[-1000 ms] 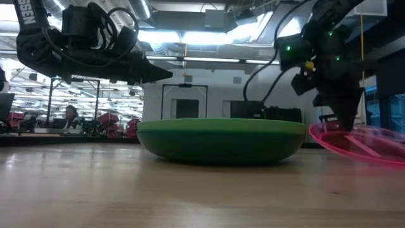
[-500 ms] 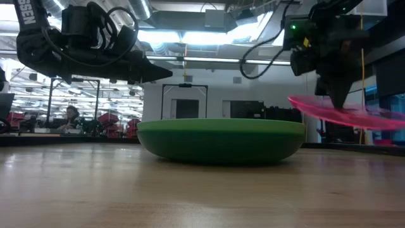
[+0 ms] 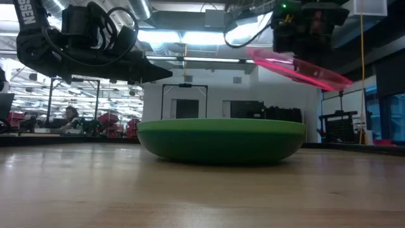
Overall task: Stack plastic plates
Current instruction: Stack the red plate on top of the blue plate
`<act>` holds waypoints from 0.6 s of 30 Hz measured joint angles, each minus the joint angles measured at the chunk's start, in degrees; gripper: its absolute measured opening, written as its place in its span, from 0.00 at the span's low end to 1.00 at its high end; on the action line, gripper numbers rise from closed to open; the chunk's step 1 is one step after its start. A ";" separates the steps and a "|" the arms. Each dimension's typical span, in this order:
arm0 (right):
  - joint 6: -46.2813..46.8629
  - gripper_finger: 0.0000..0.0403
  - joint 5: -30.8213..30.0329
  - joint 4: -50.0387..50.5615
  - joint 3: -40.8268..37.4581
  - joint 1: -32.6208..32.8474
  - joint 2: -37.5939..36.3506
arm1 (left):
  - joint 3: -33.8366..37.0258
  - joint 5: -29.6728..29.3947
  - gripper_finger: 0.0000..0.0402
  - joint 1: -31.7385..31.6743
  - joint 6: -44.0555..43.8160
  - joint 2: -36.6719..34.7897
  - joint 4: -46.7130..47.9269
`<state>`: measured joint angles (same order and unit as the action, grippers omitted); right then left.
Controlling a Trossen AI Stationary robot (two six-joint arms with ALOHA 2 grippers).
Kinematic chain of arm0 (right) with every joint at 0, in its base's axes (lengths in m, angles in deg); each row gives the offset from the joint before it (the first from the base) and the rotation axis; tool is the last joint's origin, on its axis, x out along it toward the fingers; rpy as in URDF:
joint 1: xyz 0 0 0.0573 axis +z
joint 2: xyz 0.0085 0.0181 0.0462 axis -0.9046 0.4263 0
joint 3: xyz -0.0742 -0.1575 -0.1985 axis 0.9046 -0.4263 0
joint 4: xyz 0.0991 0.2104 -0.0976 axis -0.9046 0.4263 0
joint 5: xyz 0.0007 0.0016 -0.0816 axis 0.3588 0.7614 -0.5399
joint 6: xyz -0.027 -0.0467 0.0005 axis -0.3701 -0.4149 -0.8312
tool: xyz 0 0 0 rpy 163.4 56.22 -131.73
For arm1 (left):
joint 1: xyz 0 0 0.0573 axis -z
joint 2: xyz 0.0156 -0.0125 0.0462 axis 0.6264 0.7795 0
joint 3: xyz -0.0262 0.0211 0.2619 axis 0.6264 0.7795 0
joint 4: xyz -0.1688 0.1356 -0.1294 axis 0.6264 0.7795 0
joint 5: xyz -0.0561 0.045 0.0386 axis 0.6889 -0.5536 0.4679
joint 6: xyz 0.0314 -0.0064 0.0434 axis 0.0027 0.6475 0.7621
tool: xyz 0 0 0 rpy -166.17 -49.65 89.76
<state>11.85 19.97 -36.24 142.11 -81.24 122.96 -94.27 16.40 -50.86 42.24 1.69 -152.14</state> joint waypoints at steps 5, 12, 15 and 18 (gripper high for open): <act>1.79 0.00 -0.98 -7.97 -0.17 0.00 0.70 | 0.00 0.01 0.28 0.00 -0.01 0.00 0.00; 4.08 0.00 -5.65 -19.67 -0.26 2.26 3.40 | 0.00 0.00 0.28 0.00 0.04 -0.01 0.35; 4.16 0.00 -8.70 -24.33 -0.26 3.76 6.40 | 0.00 0.00 0.28 0.00 0.07 0.00 0.18; 4.17 0.00 -9.95 -28.46 -0.26 4.70 9.80 | 0.00 0.00 0.28 0.00 0.06 0.00 0.02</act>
<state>16.02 10.02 -64.70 141.85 -76.54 132.76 -94.27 16.40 -50.86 42.30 1.69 -152.12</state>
